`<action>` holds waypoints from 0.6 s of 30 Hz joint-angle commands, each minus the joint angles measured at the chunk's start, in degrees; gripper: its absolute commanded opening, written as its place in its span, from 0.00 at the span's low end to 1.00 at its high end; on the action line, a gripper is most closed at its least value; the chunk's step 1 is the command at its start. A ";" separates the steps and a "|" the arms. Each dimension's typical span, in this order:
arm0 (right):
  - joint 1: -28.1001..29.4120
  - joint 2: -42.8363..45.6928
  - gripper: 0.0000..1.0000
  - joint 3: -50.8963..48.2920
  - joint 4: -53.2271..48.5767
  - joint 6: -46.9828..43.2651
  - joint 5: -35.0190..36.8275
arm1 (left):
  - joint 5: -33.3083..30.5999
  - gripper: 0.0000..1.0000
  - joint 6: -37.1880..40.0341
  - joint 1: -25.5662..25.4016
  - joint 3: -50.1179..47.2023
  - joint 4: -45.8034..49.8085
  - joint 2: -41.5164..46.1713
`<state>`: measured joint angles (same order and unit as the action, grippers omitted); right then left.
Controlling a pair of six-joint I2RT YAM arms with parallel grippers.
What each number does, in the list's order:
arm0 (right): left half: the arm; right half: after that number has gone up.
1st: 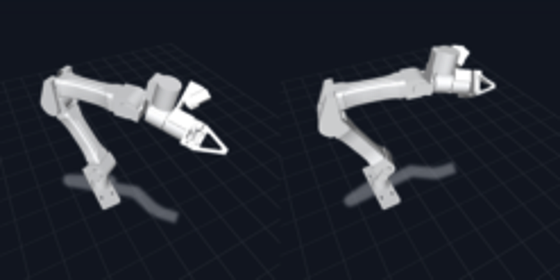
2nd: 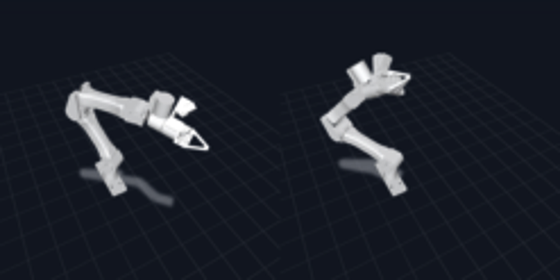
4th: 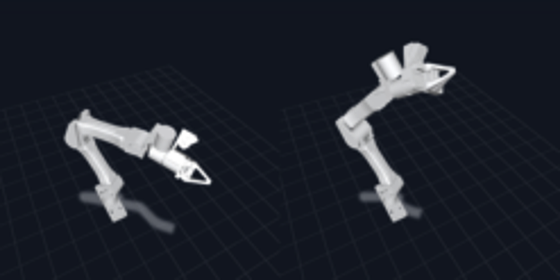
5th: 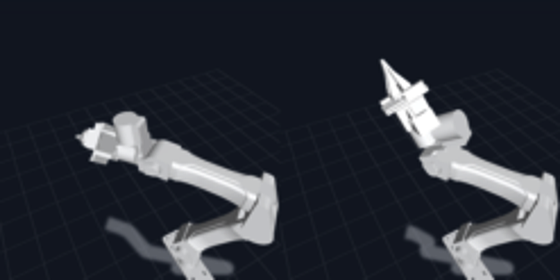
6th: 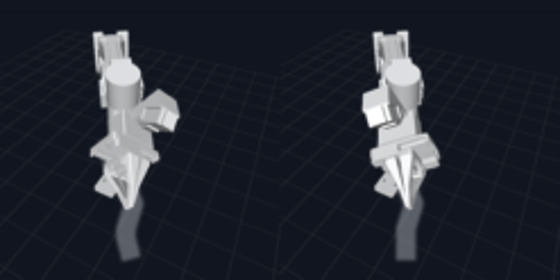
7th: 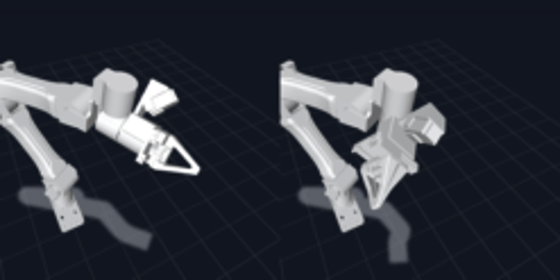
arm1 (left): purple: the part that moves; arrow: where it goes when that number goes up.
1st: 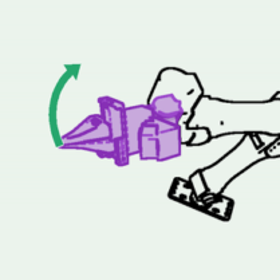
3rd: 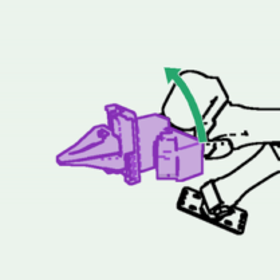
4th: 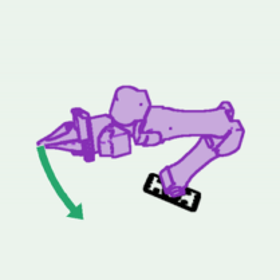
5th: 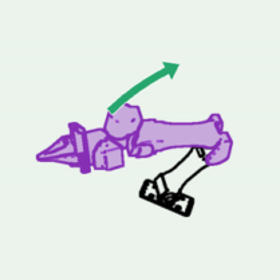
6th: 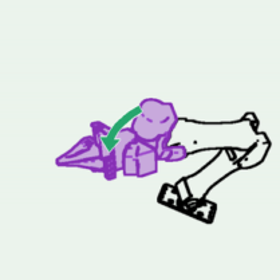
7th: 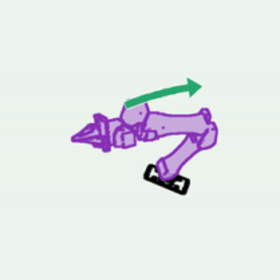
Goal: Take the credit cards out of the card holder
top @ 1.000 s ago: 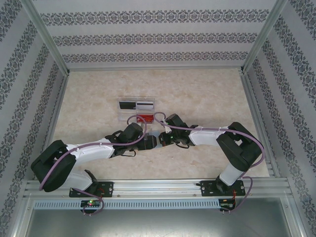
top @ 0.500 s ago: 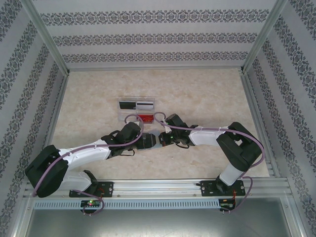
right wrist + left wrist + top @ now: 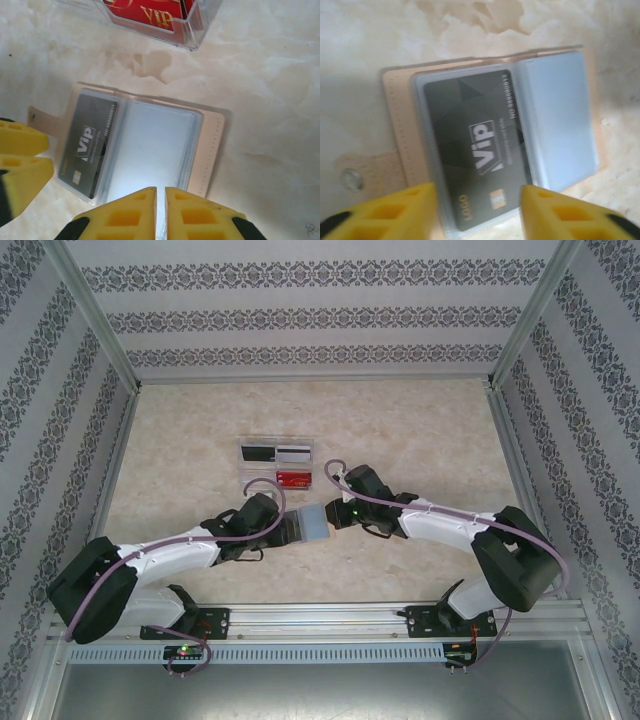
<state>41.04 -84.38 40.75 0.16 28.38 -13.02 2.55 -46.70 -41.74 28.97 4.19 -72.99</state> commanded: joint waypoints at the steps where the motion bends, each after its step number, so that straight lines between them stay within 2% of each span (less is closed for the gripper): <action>1: 1.63 -1.00 0.15 1.36 1.02 2.00 -2.52 | -0.02 0.32 0.94 1.36 -1.36 -0.98 0.42; 4: 2.79 -3.80 0.16 3.26 2.22 3.49 -5.00 | 0.84 0.19 1.25 2.14 -1.74 -2.23 -0.63; 8: 4.28 -7.36 0.16 5.40 3.60 5.09 -6.39 | 2.26 0.13 1.65 2.53 -2.03 -4.74 -2.28; 18: 5.42 -11.03 0.17 6.77 4.26 6.45 -6.13 | 2.75 0.12 1.85 2.62 -0.94 -5.86 -5.83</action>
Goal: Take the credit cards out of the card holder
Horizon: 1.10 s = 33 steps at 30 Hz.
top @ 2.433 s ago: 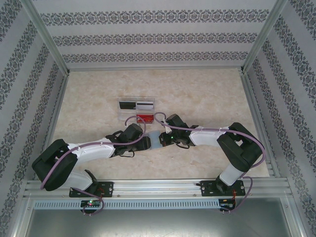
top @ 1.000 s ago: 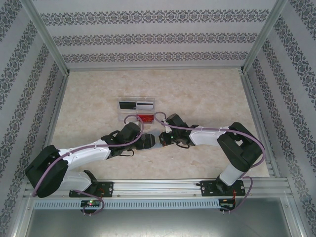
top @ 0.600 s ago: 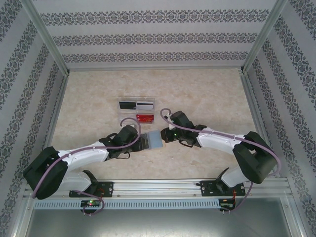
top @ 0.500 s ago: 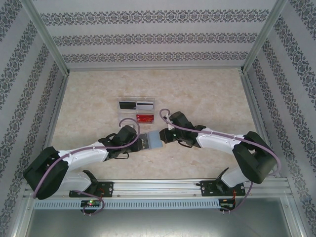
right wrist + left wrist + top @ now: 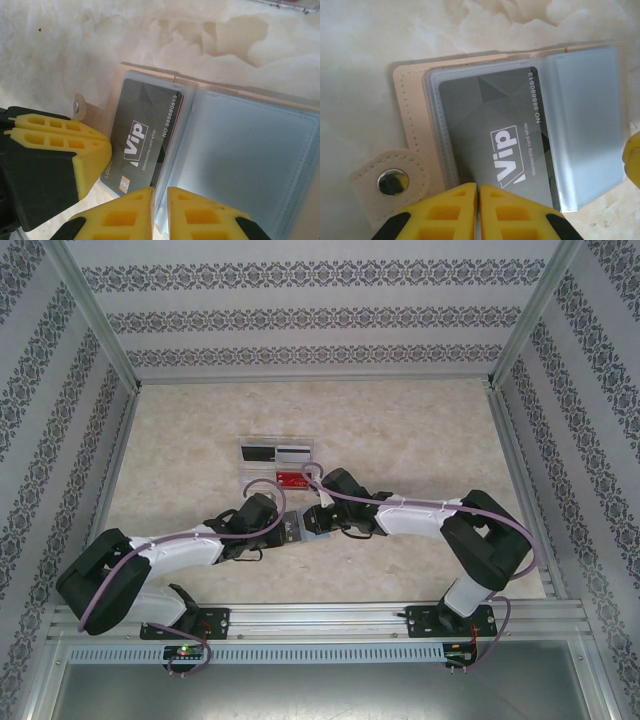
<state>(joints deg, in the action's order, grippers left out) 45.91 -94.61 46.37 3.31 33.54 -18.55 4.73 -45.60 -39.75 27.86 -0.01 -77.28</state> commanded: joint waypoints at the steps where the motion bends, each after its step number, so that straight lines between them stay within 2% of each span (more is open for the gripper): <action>1: 0.58 -0.94 0.17 1.07 1.17 1.27 -0.57 | 0.63 0.12 0.63 0.64 0.19 -1.70 -2.01; 9: 0.61 -2.94 0.18 1.26 1.60 2.42 -0.85 | 2.90 0.12 -0.45 0.64 0.63 -4.23 -4.86; 23: 0.58 -5.66 0.18 1.44 4.40 5.08 -3.22 | 1.74 0.11 -1.77 0.59 -2.26 -2.18 -0.07; 33: 0.58 -7.23 0.18 1.69 6.83 7.06 -5.31 | 2.28 0.09 -2.03 0.48 -2.40 -3.21 -0.82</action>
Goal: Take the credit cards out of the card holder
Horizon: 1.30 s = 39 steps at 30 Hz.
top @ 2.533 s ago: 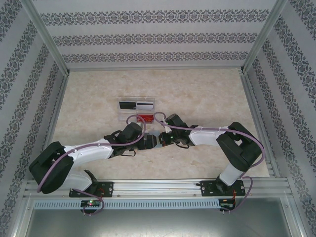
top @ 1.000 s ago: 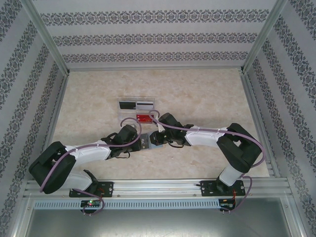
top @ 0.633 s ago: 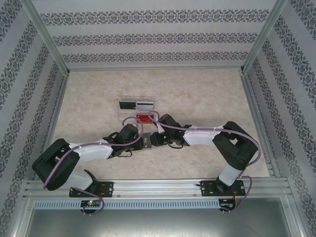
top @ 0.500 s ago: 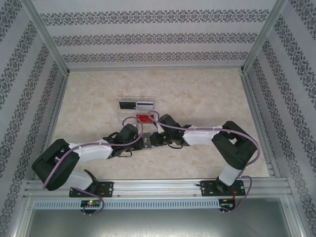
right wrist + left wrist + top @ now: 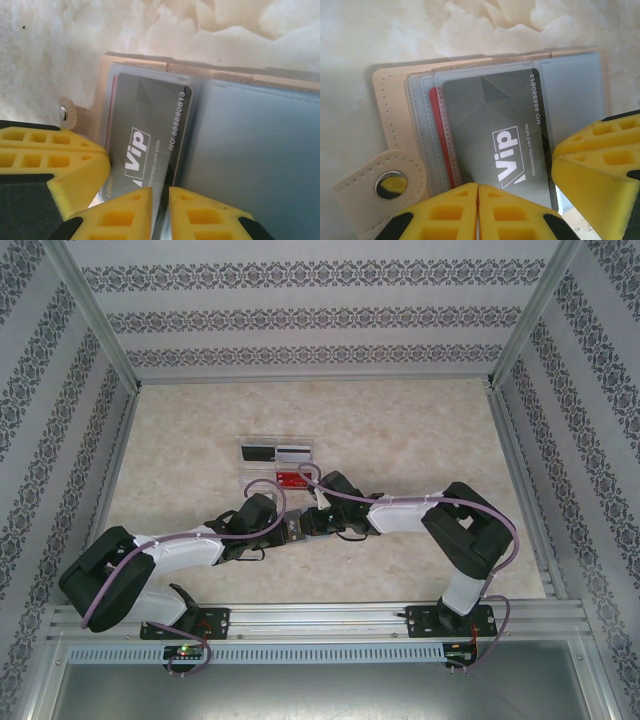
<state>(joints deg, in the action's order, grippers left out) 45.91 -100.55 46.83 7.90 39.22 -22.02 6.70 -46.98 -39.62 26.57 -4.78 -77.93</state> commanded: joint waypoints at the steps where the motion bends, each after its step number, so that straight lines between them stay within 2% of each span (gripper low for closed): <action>1: 0.58 -1.44 0.18 1.25 2.35 1.56 -1.95 | 0.33 0.10 -0.74 0.33 -1.19 1.45 -0.27; 23: 0.54 -1.09 0.18 1.08 -0.98 2.44 3.41 | 0.33 0.08 -0.81 0.32 -1.35 1.19 -0.72; 28: 0.41 -1.65 0.19 1.01 -0.13 2.60 1.98 | 0.60 0.08 -0.92 0.25 -1.28 0.63 -1.32; 39: 0.32 -2.81 0.08 0.98 3.57 4.05 -2.45 | 0.61 0.07 -1.00 -0.02 -1.09 0.40 -1.64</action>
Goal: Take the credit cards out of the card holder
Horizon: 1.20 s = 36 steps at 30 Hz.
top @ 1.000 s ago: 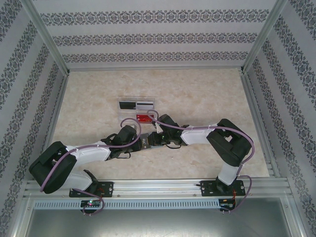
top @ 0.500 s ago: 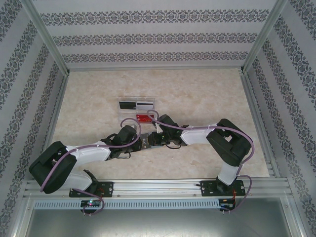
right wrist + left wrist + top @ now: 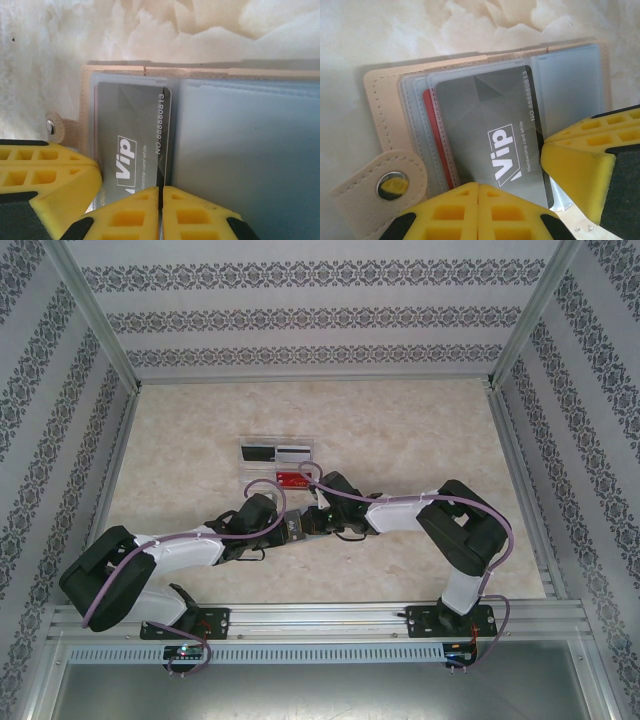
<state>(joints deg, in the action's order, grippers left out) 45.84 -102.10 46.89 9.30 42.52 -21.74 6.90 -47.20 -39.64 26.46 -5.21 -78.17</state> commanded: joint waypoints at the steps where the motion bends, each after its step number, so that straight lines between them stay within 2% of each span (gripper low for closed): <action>1: 0.32 -1.34 0.05 0.75 2.44 0.89 -3.02 | 0.40 0.08 -0.73 -0.08 -0.99 0.80 -1.37; 3: 0.22 -1.34 0.00 0.61 2.57 0.94 -3.31 | 0.45 0.07 -0.62 -0.09 -0.90 0.98 -1.41; 16: -3.52 2.52 0.00 -3.21 0.90 0.10 -1.90 | -1.36 0.07 -0.52 -0.08 -1.22 3.45 -0.52; 25: -3.76 2.61 0.00 -3.55 1.73 -0.34 -2.46 | -1.43 0.07 -0.35 -0.01 -1.04 3.89 -0.21; 29: -3.57 1.50 0.18 -3.21 3.68 -0.11 -4.51 | -1.28 0.07 -0.35 -0.07 -1.01 3.64 -0.45; 36: -3.56 -0.85 0.20 -2.47 5.69 0.57 -6.08 | -0.81 0.04 -0.35 -0.05 -0.97 2.99 -1.12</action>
<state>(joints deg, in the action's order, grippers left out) 42.48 -101.36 44.45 13.13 43.20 -26.20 6.83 -47.20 -39.64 26.41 -5.04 -78.17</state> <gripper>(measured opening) 0.198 0.062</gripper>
